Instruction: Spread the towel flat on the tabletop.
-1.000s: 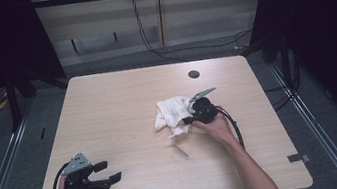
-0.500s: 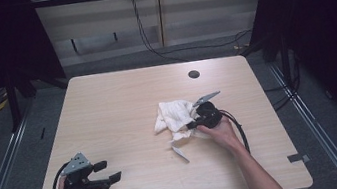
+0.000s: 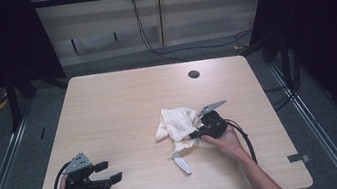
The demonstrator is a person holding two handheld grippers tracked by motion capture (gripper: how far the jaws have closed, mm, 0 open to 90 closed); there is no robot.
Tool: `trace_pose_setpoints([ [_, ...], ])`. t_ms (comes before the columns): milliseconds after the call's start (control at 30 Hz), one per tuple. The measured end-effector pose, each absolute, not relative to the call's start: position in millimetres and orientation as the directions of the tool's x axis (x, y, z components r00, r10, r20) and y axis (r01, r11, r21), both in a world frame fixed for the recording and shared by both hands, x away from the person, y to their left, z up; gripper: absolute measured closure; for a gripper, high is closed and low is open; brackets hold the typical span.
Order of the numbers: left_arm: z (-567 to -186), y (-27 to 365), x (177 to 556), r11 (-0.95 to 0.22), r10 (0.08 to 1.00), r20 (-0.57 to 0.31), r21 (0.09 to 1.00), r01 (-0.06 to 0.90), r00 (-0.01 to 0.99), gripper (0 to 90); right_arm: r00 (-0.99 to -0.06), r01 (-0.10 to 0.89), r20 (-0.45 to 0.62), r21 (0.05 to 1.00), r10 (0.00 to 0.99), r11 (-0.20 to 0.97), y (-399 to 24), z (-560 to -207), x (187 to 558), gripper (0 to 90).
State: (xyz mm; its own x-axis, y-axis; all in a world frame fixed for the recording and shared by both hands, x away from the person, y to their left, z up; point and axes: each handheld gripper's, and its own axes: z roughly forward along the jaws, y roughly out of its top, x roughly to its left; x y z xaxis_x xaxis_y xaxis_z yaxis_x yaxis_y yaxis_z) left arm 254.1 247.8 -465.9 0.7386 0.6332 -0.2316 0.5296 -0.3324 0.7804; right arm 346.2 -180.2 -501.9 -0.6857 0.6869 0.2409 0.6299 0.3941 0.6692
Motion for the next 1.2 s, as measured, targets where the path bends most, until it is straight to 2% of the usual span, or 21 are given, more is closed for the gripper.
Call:
trace_pose_setpoints([
  [367,-466,249,255,-0.325,0.636,-0.234,0.782,0.531,0.735,27.9,-0.707,0.614,0.226,0.667,0.67,0.422,-173,-499,321,83.6],
  [633,-467,248,256,-0.327,0.636,-0.238,0.779,0.535,0.734,27.8,-0.749,0.59,0.233,0.66,0.62,0.465,-158,-498,298,83.7],
  [1067,-468,248,256,-0.317,0.634,-0.254,0.776,0.546,0.73,28.1,-0.777,0.562,0.226,0.67,0.588,0.485,-157,-488,266,83.3],
  [1167,-468,248,256,-0.317,0.634,-0.256,0.775,0.546,0.73,28.1,-0.768,0.558,0.176,0.656,0.616,0.508,-161,-489,262,79.9],
  [1200,-468,247,257,-0.316,0.634,-0.257,0.775,0.547,0.729,28.1,-0.762,0.57,0.189,0.651,0.62,0.501,-163,-493,261,77.7],
])
